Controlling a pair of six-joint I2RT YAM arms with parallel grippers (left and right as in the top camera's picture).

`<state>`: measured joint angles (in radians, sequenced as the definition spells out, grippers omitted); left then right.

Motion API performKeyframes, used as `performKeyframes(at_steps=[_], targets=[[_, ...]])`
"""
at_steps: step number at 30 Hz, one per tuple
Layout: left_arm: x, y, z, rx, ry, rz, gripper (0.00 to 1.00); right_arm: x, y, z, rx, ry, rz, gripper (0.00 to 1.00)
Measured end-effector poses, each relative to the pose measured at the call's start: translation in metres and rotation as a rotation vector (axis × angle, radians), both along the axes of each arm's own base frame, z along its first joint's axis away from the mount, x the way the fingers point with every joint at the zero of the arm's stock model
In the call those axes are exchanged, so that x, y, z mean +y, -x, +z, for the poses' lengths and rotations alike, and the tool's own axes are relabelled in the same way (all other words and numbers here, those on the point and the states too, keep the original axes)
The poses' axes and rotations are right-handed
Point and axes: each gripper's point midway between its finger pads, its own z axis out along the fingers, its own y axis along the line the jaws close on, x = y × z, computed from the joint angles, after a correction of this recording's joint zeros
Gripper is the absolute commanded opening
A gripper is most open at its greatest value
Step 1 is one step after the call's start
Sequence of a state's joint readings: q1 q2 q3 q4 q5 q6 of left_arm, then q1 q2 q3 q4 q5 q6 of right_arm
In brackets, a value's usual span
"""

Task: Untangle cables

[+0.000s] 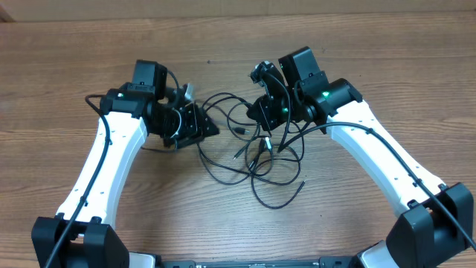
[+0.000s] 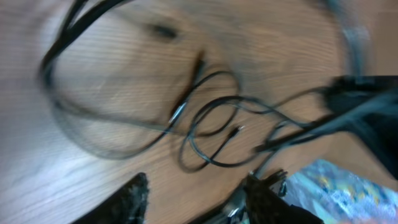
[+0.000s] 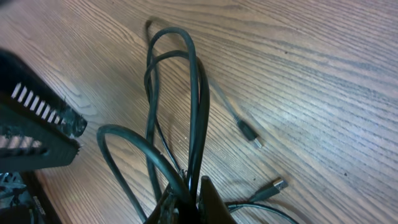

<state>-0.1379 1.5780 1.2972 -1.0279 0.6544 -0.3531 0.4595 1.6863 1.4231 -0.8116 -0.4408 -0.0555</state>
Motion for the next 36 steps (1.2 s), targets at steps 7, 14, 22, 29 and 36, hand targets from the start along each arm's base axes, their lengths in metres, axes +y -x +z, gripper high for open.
performKeyframes(at_steps=[7, 14, 22, 29, 36], targets=[[-0.015, -0.025, 0.020, -0.191, 0.091, -0.084, 0.96, -0.001, 0.002, -0.001, 0.010, 0.005, 0.001, 0.04], [-0.031, -0.030, 0.027, -0.267, 0.109, -0.139, 0.92, 0.004, 0.006, 0.002, 0.025, -0.028, 0.023, 0.04], [-0.057, -0.019, 0.017, -0.300, 0.018, -0.223, 0.40, 0.010, 0.007, 0.006, 0.022, -0.062, 0.041, 0.04], [-0.053, -0.023, 0.009, -0.320, -0.069, -0.212, 0.04, 0.010, 0.007, 0.007, 0.024, -0.064, 0.042, 0.04], [-0.051, -0.025, 0.008, -0.327, -0.082, -0.206, 0.04, 0.010, 0.009, 0.006, 0.031, -0.066, 0.046, 0.36]])
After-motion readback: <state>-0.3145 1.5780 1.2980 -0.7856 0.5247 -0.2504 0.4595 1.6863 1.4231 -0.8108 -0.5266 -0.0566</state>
